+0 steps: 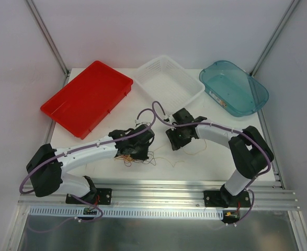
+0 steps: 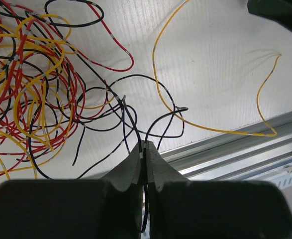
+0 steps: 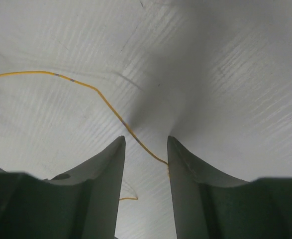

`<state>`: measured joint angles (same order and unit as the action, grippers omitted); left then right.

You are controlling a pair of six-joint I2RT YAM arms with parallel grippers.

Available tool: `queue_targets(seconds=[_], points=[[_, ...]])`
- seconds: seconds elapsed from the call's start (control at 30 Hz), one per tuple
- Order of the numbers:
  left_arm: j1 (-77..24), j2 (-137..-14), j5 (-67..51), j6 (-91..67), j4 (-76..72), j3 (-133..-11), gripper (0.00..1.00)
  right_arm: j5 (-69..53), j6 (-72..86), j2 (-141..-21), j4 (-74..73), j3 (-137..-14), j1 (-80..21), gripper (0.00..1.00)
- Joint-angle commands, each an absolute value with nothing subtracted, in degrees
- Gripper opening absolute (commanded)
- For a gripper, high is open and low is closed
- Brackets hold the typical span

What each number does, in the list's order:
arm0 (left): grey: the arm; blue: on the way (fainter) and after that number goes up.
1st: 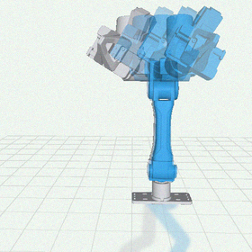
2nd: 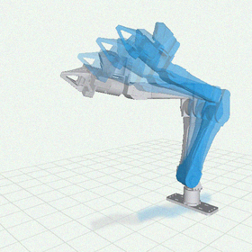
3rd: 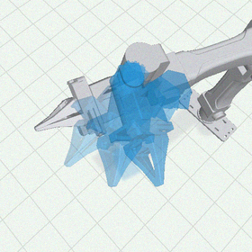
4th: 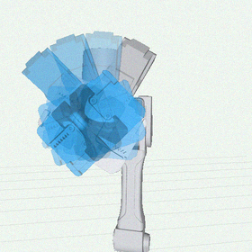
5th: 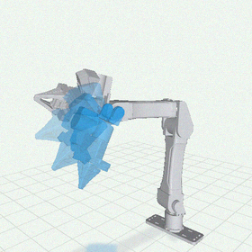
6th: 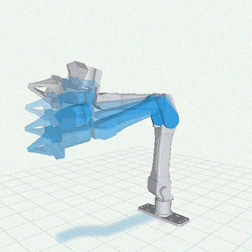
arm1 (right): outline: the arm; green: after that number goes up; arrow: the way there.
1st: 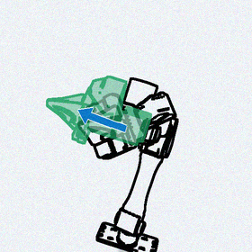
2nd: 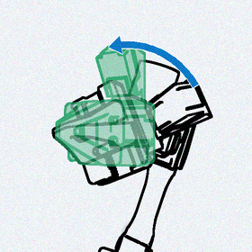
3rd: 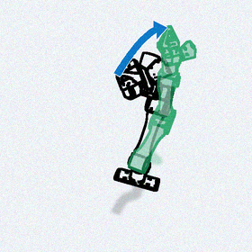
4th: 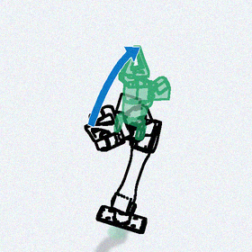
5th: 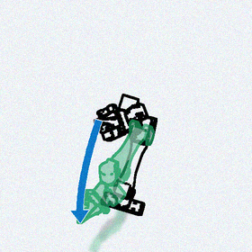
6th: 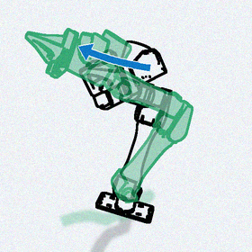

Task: Untangle the cables
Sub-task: Untie the cable.

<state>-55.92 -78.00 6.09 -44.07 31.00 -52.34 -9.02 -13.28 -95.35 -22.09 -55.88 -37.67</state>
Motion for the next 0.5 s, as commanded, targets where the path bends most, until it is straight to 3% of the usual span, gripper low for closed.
queue_targets(seconds=[0.0,0.03,0.07,0.13,0.47], points=[[-56.34,-75.32,6.85,-43.42,32.17,-51.07,0.00,-10.46,-14.41,-95.71,-21.80,-58.09,-37.62,0.41],[-56.25,-75.15,7.03,-43.33,32.17,-50.98,0.00,-10.02,-14.33,-95.28,-21.97,-58.01,-37.44,0.34],[-56.25,-75.15,7.21,-43.42,32.25,-50.72,0.00,-9.67,-14.15,-94.84,-22.06,-57.92,-37.35,0.13],[-56.16,-74.53,7.38,-44.20,32.78,-49.75,0.00,-7.92,-13.54,-92.04,-22.23,-57.48,-36.39,0.01],[-50.64,-70.32,7.21,-46.76,34.63,-43.69,0.00,-0.36,-8.19,-72.01,-35.23,-66.42,-19.96,0.01]])
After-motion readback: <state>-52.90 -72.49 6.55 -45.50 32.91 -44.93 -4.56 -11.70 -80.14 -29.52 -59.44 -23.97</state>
